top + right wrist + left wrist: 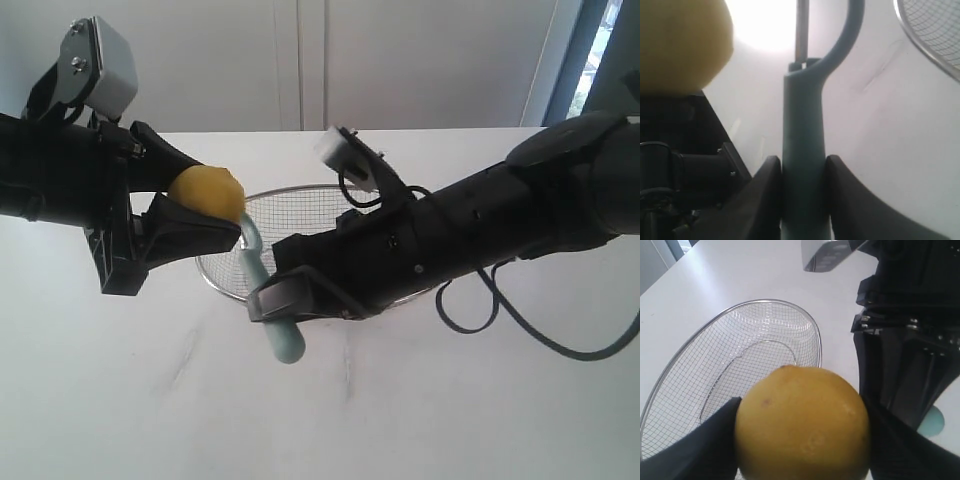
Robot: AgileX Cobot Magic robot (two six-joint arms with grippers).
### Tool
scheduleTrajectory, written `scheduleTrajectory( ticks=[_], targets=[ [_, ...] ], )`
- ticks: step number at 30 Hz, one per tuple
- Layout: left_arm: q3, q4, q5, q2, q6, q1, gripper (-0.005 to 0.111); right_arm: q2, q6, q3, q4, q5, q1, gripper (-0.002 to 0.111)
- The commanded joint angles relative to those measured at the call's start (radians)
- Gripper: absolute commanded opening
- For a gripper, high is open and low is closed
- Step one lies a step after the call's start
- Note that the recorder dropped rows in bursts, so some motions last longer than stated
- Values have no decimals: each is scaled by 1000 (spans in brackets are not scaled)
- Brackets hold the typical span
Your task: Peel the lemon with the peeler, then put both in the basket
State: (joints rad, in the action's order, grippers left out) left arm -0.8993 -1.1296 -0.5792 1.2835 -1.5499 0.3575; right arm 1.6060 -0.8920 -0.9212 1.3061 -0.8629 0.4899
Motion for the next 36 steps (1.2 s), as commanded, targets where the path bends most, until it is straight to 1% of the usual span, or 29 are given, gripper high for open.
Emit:
scheduleTrajectory(
  ticks=[1,11,17,23,27,36],
  targets=[
    [1,-29,-19,-5,1,5,1,1,-28,4,58,-21,9,0],
    [1,-29,-19,-5,1,5,1,-8,-21,4,81,-23,7,0],
    [1,-29,-19,-5,1,5,1,-58,-21,4,59,1,5,0],
    [1,-29,-19,-5,1,5,1,-98,-1,4,42,1,-41,0],
    [1,-29,-19,-5,1,5,1,-122,-1,4,35,-30,-68,0],
    [1,-29,-19,-5,1,5,1,-227,8,4,-9,-81,-94,0]
  ],
)
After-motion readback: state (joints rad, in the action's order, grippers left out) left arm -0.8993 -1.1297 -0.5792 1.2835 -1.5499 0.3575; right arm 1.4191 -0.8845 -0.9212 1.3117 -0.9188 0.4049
